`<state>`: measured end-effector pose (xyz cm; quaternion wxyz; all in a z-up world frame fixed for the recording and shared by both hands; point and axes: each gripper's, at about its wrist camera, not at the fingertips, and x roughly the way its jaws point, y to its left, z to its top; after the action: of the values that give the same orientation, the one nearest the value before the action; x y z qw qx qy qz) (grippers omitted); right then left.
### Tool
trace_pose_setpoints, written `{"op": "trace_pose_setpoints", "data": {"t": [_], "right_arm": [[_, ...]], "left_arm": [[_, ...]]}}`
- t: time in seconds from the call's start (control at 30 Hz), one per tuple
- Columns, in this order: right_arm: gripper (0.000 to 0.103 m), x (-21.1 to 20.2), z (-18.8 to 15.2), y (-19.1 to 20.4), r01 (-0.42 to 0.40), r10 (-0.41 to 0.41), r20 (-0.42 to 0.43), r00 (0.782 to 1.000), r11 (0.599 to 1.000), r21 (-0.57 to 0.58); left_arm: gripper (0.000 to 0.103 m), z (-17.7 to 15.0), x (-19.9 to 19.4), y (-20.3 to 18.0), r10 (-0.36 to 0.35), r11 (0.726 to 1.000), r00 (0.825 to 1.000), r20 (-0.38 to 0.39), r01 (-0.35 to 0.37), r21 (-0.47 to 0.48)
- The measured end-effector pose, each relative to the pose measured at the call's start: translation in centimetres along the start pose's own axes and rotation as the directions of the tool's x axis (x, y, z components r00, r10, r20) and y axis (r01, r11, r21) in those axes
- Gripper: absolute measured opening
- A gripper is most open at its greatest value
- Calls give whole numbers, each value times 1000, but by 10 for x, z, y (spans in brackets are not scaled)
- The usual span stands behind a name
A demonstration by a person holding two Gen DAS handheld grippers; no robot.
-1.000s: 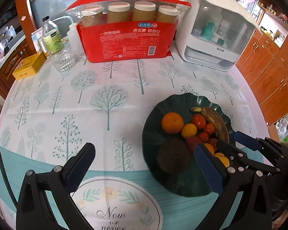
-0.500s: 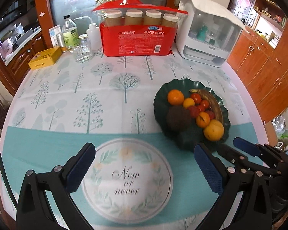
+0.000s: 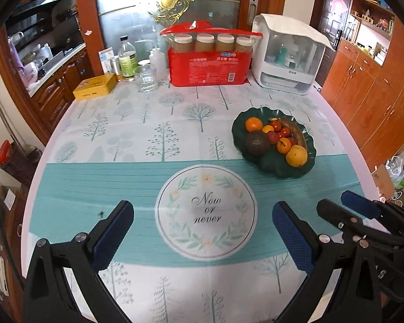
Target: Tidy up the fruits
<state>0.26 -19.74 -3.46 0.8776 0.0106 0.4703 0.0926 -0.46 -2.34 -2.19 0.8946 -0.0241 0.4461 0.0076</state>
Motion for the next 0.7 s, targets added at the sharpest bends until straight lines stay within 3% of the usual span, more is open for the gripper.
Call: {"op": "trace_pose_setpoints", "data": {"t": [0.37,0.7], "right_arm": [[52,-30,-16,25,5,-5,32,999,1000,-3],[52,-34,-24,40,14,-13,35,999,1000,-25]], "left_arm": [[102,-23,-38,7,36,999,999,31,-36,22],[102,-29,-44,20,57,998,998,38,-57,-7]]}}
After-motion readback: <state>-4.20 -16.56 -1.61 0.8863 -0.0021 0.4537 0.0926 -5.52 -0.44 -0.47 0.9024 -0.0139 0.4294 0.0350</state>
